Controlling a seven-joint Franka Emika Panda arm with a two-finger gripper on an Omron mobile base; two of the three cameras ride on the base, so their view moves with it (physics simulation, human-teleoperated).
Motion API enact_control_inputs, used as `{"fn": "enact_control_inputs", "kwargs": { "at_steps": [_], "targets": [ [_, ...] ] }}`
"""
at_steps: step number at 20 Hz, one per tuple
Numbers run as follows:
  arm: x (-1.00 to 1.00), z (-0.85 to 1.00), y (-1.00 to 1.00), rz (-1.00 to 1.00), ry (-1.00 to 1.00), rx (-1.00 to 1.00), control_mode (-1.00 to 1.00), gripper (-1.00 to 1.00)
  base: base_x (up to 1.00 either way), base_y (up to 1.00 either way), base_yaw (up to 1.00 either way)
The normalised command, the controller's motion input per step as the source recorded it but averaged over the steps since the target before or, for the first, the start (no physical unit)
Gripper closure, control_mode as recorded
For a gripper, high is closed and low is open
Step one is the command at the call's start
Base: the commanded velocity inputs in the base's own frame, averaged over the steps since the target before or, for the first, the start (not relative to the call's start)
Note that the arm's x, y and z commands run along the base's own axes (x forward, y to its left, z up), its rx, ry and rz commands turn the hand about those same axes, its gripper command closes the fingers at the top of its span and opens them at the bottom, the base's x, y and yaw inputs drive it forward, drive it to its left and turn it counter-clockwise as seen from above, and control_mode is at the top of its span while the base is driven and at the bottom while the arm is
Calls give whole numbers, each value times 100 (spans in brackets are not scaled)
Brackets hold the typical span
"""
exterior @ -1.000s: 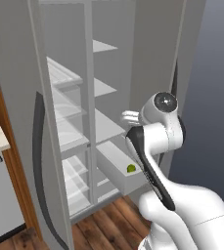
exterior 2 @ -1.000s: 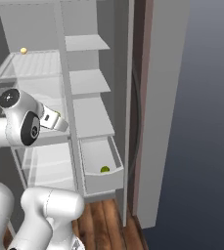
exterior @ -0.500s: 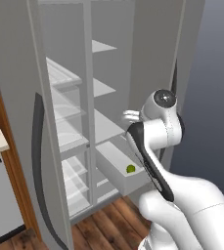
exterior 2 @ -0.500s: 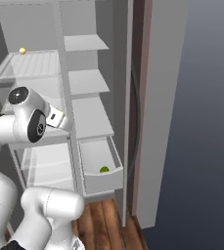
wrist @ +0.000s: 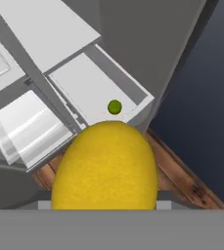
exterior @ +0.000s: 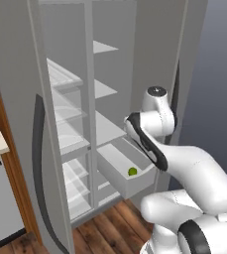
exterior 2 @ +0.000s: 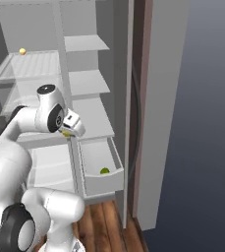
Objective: Take the lime and lemon from the fridge shelf and place them in the freezer drawer to begin freezing them.
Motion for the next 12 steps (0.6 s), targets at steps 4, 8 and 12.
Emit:
{"fn": "enact_control_inputs", "kwargs": {
  "at_steps": [4, 8, 12],
  "targets": [
    [30, -77, -2, 0, 19, 0, -100, 100, 0, 0, 0],
    [21, -69, -4, 0, 10, 0, -100, 100, 0, 0, 0],
    [20, -58, -6, 0, 5, 0, -100, 100, 0, 0, 0]
  ]
}}
